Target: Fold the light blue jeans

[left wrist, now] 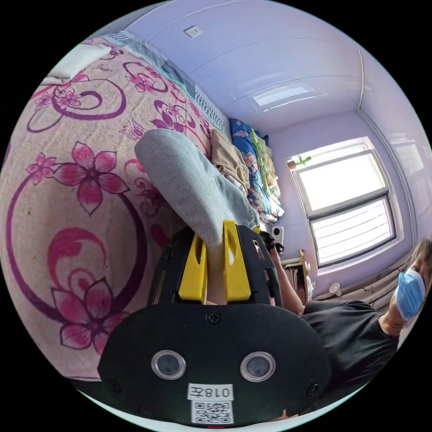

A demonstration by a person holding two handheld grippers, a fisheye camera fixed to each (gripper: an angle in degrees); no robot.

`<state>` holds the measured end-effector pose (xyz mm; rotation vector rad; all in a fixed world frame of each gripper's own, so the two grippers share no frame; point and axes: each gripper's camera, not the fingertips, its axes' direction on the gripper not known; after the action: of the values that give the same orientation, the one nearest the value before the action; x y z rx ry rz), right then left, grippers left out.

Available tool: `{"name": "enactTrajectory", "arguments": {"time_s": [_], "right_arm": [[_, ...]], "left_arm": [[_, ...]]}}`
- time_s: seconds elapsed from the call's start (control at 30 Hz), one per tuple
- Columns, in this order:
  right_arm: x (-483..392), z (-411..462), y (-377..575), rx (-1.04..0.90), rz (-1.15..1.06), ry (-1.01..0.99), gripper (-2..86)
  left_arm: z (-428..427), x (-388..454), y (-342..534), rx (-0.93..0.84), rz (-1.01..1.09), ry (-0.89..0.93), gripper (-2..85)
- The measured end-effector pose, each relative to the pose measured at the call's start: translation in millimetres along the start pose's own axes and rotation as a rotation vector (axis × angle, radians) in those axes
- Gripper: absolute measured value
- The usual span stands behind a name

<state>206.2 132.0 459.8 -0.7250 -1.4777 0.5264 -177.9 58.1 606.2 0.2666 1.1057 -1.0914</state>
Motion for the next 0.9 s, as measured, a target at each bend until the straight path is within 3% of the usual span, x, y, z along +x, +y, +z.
{"name": "enactTrajectory", "arguments": {"time_s": [0.2, 0.37, 0.57, 0.7, 0.77, 0.83, 0.9], "right_arm": [[-37.8, 75.1, 34.2, -0.017, -0.064, -0.039, 7.7], [-84.3, 137.0, 5.6, -0.006, -0.17, -0.057, 7.4], [-162.9, 230.3, -77.1, 0.052, -0.369, -0.111, 7.3], [-220.3, 302.2, -146.2, 0.154, -0.453, -0.131, 7.4], [-235.2, 342.4, -175.1, 0.201, -0.439, -0.132, 7.5], [-238.4, 391.9, -201.2, 0.237, -0.371, -0.096, 7.9], [-219.6, 467.7, -226.5, 0.192, -0.212, -0.029, 9.0]], "left_arm": [[-79.3, -23.3, 57.7, 0.042, -0.007, -0.069, 5.5], [-153.5, -25.7, 53.0, 0.136, 0.08, -0.118, 5.5], [-270.1, -24.2, -12.6, 0.282, 0.217, -0.206, 5.4], [-360.6, -33.4, -104.8, 0.337, 0.258, -0.245, 5.8], [-395.0, -41.9, -139.1, 0.379, 0.23, -0.338, 7.8], [-435.4, -91.1, -156.3, 0.401, -0.074, -0.536, 15.7], [-453.1, -134.3, -126.5, 0.476, -0.239, -0.526, 18.1]]}}
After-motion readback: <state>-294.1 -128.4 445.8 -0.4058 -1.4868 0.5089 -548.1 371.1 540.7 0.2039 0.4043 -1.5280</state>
